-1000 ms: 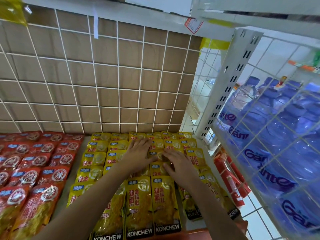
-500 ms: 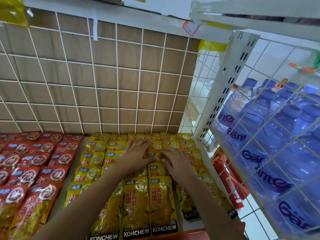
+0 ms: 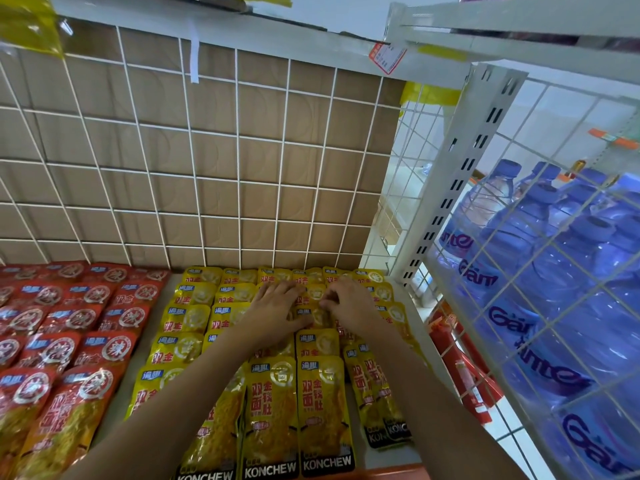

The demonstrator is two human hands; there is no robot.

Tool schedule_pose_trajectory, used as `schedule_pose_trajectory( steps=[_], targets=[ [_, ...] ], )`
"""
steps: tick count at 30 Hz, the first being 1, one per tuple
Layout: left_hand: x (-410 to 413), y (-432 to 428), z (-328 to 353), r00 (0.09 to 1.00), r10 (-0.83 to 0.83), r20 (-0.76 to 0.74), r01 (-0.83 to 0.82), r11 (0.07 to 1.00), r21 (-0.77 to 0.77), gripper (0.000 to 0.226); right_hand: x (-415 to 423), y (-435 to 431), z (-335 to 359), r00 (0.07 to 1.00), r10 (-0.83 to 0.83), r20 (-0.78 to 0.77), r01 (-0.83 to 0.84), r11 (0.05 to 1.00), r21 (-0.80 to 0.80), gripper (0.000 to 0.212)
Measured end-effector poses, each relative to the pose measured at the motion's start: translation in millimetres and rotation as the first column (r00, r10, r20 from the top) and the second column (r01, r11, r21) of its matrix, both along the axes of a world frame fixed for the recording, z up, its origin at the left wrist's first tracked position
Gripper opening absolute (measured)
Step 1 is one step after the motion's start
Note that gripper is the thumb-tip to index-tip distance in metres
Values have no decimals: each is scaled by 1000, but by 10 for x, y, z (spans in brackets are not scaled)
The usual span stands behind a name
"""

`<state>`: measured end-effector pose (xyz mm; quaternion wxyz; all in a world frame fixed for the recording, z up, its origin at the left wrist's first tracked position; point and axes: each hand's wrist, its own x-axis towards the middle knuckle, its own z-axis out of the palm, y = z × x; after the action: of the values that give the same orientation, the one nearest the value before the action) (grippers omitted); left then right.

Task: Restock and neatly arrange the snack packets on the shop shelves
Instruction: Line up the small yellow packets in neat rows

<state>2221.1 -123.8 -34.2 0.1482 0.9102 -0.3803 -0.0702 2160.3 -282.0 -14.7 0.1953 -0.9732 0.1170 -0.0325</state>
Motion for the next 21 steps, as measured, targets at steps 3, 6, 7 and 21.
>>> schedule_pose_trajectory(
  steps=[3, 6, 7, 21],
  targets=[
    [4, 4, -6, 1000, 2, 5, -2, 1000, -9, 65, 8, -1, -16, 1000, -5, 7, 5, 1000, 8, 19],
    [6, 11, -9, 1000, 4, 7, -4, 1000, -13, 65, 15, -2, -32, 999, -15, 32, 14, 999, 29, 19],
    [7, 12, -9, 1000, 4, 7, -4, 1000, -16, 65, 16, 0, -34, 999, -17, 39, 16, 999, 32, 18],
    [1, 13, 10, 1000, 3, 3, -3, 1000, 0, 63, -10, 0, -46, 997, 1, 83, -2, 1000, 10, 17]
  ],
)
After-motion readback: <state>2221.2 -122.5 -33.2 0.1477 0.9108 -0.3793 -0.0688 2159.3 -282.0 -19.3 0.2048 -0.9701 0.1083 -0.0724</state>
